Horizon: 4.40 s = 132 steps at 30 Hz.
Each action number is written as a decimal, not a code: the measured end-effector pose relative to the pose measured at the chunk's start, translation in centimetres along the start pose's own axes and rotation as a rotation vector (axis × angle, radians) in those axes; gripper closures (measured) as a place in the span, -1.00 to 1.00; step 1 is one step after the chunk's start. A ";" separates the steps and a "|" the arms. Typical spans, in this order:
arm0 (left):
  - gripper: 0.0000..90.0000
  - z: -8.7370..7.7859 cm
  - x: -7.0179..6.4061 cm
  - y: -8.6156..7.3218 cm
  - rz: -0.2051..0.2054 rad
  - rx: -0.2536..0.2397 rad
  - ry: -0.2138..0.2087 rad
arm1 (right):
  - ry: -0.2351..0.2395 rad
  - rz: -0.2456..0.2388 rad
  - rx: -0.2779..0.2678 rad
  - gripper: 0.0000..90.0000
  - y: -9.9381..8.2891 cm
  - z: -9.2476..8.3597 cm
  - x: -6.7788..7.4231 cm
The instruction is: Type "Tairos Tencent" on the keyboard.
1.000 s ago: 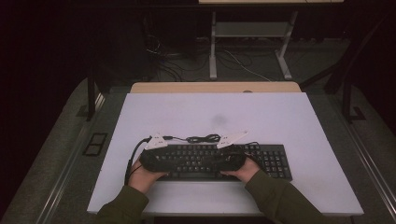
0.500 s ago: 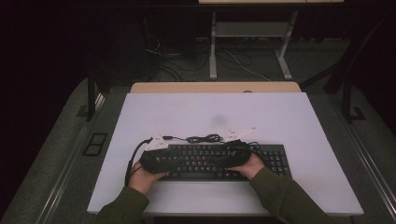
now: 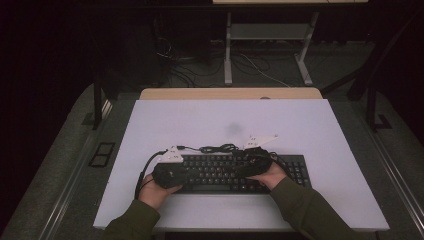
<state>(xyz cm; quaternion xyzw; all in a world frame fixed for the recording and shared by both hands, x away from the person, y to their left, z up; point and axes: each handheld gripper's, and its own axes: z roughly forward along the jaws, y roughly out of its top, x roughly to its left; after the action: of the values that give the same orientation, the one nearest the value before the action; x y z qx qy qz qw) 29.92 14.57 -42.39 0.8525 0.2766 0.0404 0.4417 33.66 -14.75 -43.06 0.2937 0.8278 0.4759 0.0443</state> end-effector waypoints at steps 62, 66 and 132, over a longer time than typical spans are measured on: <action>0.97 0.7 -0.1 0.2 0.035 0.042 0.008 | -0.010 0.005 -0.004 -0.38 0.0 0.0 -0.1; 0.97 0.6 0.1 0.4 0.040 0.041 0.022 | -0.014 0.007 -0.008 -0.44 0.0 0.0 -0.2; 0.97 1.2 2.4 0.2 0.009 0.027 0.089 | -0.034 0.009 -0.028 -0.65 -0.2 0.0 -0.6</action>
<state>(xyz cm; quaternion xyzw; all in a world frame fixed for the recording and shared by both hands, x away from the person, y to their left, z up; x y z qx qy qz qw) 32.40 14.75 -43.38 0.8571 0.2926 0.0764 0.4172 34.09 -15.12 -43.31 0.3049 0.8189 0.4825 0.0601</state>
